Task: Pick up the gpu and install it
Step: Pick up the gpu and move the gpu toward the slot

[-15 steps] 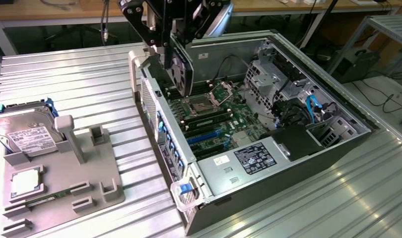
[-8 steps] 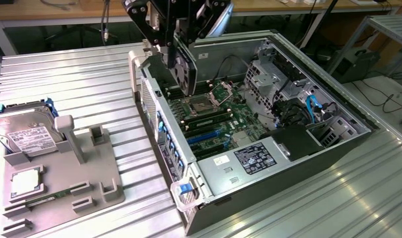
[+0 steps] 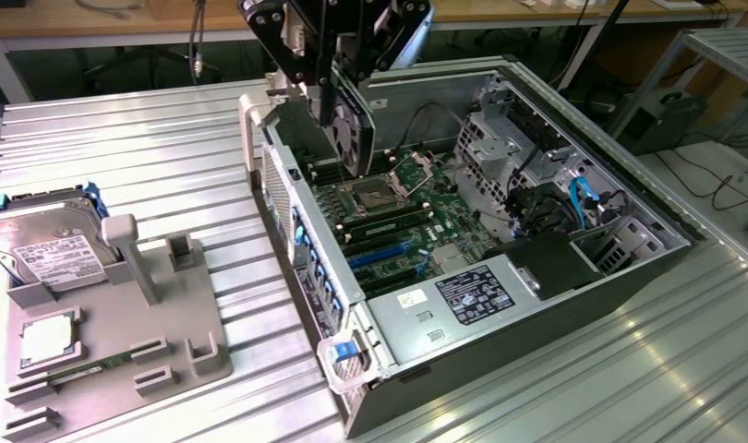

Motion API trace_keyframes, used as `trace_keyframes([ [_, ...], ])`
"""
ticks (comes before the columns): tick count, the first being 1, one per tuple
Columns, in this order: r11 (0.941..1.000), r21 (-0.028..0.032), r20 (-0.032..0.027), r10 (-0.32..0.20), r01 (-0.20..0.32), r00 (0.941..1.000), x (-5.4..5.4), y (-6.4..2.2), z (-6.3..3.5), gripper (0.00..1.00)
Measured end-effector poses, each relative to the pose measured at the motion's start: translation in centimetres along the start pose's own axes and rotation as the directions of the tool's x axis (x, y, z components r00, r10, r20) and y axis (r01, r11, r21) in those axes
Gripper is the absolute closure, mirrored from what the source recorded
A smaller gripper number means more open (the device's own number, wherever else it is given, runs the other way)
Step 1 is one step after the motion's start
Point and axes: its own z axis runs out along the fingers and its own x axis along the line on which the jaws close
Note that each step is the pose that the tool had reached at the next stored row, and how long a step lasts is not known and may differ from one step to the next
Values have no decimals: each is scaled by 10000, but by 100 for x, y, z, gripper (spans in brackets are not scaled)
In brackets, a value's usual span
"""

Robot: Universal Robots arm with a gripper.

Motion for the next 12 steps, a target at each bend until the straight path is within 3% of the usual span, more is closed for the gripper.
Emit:
trace_keyframes([
  [12, 10000, 0, 0, 0, 0, 10000, -94, -3, 2, 72],
])
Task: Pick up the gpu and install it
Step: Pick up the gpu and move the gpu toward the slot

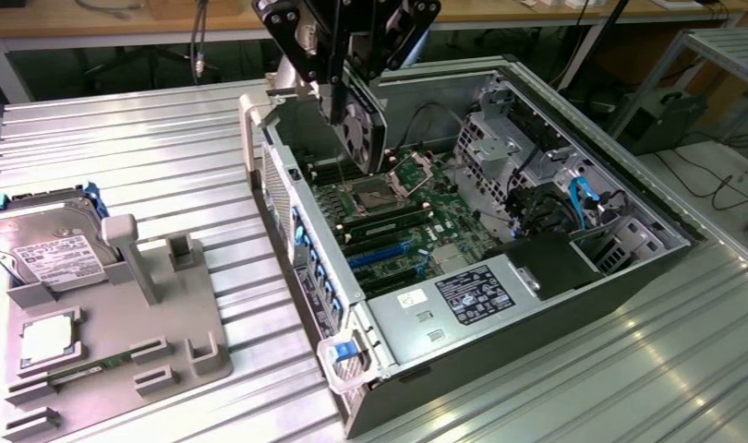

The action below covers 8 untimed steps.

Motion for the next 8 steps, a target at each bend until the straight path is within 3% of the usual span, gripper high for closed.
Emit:
trace_keyframes([
  [8, 10000, 0, 0, 0, 0, 10000, -77, -3, 2, 72],
])
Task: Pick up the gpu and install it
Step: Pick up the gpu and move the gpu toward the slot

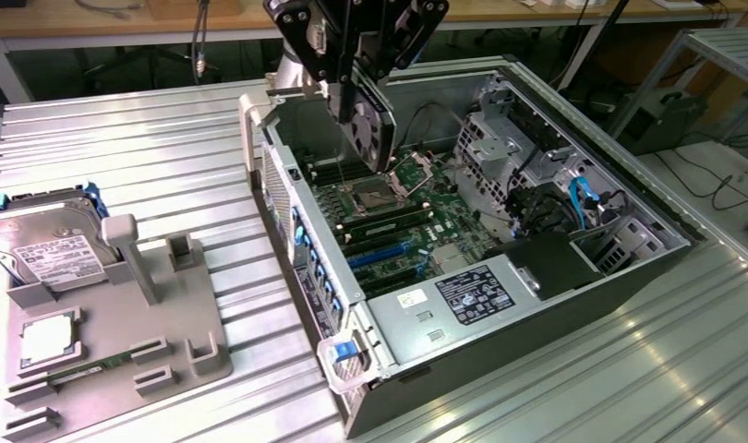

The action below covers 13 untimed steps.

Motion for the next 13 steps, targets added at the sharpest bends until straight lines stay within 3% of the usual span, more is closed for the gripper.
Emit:
trace_keyframes([
  [13, 10000, 0, 0, 1, -1, 10000, -137, -4, 3, 72],
])
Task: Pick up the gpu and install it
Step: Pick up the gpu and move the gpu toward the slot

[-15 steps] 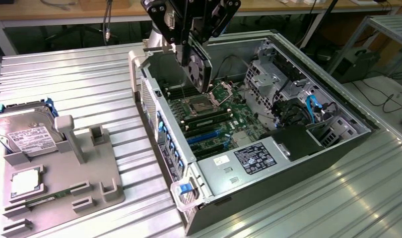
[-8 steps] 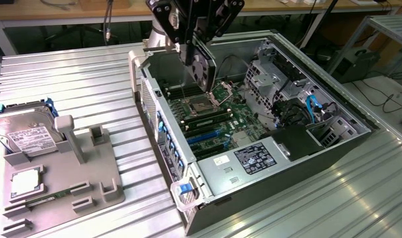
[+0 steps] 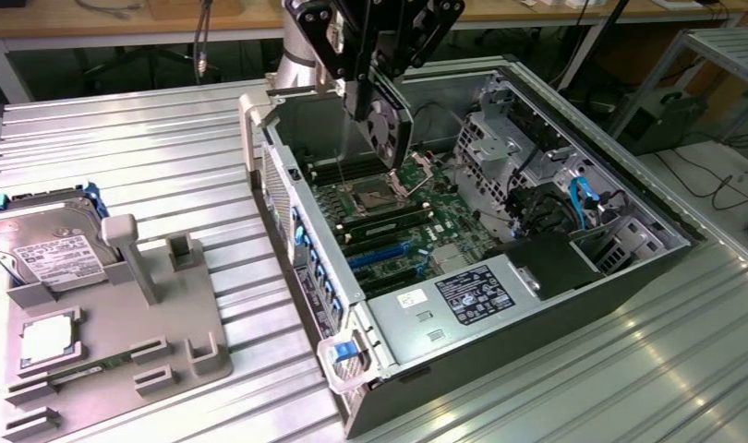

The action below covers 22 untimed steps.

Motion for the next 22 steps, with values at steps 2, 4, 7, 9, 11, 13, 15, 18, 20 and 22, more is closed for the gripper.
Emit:
trace_keyframes([
  [2, 10000, 0, 0, 0, 0, 10000, -17, -1, 0, 72],
  [4, 10000, 0, 0, 0, 0, 10000, -35, -1, 1, 72],
  [7, 10000, 0, 0, 0, 0, 10000, -75, -2, 1, 72],
  [9, 10000, 0, 0, 0, 0, 10000, -97, -3, 2, 72],
  [11, 10000, 0, 0, 0, 0, 10000, -116, -4, 2, 72],
  [13, 10000, 0, 0, 0, 0, 10000, -142, -5, 3, 72],
  [15, 10000, 0, 0, 0, 0, 10000, -161, -5, 4, 72],
  [18, 10000, 0, 0, 0, 0, 10000, -185, -6, 4, 72],
  [20, 10000, 0, 0, 0, 0, 10000, -213, -7, 5, 72],
  [22, 10000, -1, 0, 0, 0, 10000, -228, -7, 5, 72],
])
